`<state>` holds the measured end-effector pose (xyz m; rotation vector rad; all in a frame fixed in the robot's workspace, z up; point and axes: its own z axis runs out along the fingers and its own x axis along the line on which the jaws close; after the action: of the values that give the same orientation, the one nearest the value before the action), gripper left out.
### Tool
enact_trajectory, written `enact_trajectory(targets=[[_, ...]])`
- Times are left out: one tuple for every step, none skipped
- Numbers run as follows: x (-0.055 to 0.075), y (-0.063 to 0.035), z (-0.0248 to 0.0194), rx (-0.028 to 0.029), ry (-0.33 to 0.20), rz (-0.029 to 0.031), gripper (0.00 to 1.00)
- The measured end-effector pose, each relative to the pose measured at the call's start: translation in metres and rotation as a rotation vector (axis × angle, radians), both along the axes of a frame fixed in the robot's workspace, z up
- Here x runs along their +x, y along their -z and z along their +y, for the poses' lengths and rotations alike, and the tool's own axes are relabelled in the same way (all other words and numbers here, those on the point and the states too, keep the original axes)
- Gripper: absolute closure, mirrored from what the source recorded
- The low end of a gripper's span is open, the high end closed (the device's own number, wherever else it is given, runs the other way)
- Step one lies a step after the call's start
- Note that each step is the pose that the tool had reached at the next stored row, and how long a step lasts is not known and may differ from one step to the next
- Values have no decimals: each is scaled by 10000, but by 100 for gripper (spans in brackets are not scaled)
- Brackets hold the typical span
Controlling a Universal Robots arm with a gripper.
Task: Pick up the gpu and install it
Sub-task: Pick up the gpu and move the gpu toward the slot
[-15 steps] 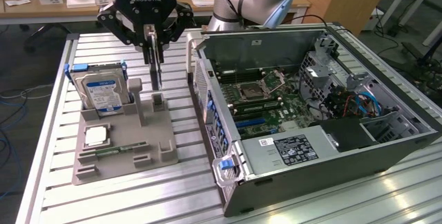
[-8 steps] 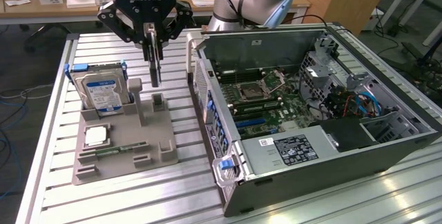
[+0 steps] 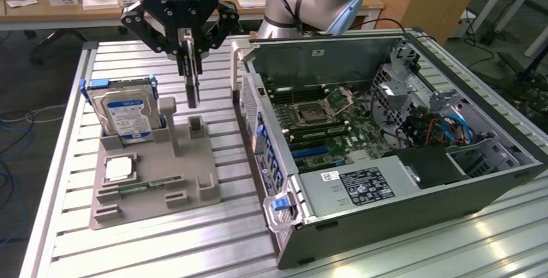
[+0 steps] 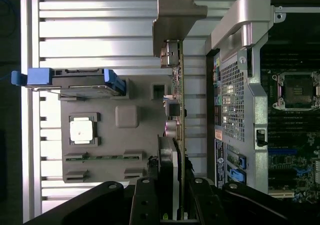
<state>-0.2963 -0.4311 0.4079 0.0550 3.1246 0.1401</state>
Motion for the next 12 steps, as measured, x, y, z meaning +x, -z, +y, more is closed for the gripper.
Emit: enact_trajectory(targets=[[0,-12,0,-2,0,2,72],[0,-28,0,-2,0,1,72],[0,-48,0,0,0,0,72],[0,-71,0,0,0,0,72],[0,-95,0,0,0,1,72],[0,-117,0,0,0,0,72],[0,-133,0,0,0,1,72],[0,-135,0,1,1,-1,72],[0,-135,0,1,0,0,72],[0,-135,0,2,0,-1,72],[6,-136,0,0,-2,0,72],[22,-137,0,-1,-1,3,72]])
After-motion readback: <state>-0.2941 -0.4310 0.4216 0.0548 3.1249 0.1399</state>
